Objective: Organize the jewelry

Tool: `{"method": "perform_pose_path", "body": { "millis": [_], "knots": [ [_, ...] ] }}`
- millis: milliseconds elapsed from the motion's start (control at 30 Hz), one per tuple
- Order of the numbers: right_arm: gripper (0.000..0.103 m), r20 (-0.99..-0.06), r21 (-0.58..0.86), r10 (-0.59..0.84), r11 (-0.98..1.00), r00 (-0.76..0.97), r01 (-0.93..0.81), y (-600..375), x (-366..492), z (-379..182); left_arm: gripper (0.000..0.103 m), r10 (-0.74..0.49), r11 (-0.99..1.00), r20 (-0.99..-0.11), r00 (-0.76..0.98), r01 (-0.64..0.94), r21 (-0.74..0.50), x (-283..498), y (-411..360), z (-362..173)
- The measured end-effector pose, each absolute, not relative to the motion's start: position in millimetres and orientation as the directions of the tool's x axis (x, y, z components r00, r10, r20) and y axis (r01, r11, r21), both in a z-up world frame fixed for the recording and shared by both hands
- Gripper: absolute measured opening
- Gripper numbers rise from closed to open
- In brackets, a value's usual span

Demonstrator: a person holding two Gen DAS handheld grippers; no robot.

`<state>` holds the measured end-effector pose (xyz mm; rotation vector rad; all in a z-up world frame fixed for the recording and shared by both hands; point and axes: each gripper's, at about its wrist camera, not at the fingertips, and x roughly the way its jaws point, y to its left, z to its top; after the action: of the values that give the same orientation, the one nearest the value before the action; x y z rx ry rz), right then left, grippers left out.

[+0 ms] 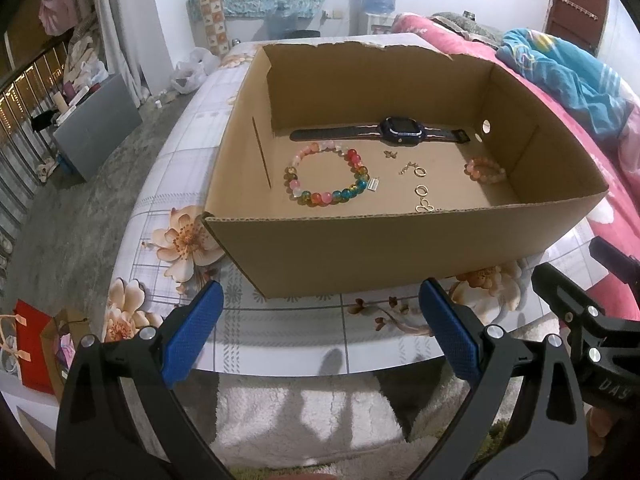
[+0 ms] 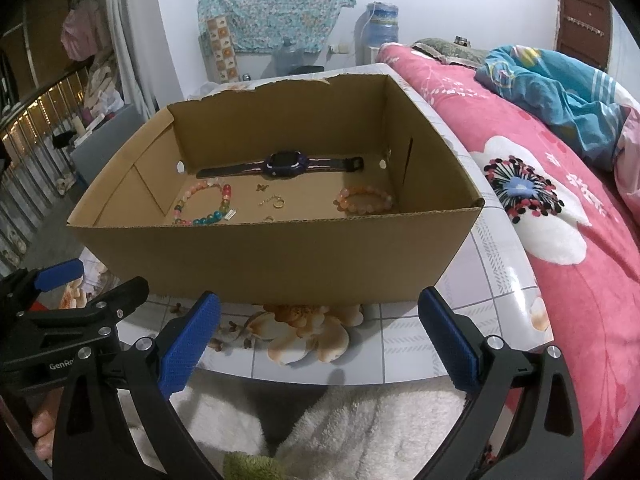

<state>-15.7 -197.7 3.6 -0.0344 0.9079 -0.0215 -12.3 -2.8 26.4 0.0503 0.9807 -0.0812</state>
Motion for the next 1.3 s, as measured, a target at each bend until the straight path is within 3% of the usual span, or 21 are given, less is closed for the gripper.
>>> {"method": "perform_pose_path", "body": {
  "millis": [1300],
  "knots": [
    [0.096, -0.799, -0.041, -0.028, 0.999, 0.6, -0.008, -201.2, -12.1, -2.5, 0.095, -0.056, 0.995, -0.839, 0.541, 0.101, -0.001, -11.8, -6.8, 26.8]
  ]
}}
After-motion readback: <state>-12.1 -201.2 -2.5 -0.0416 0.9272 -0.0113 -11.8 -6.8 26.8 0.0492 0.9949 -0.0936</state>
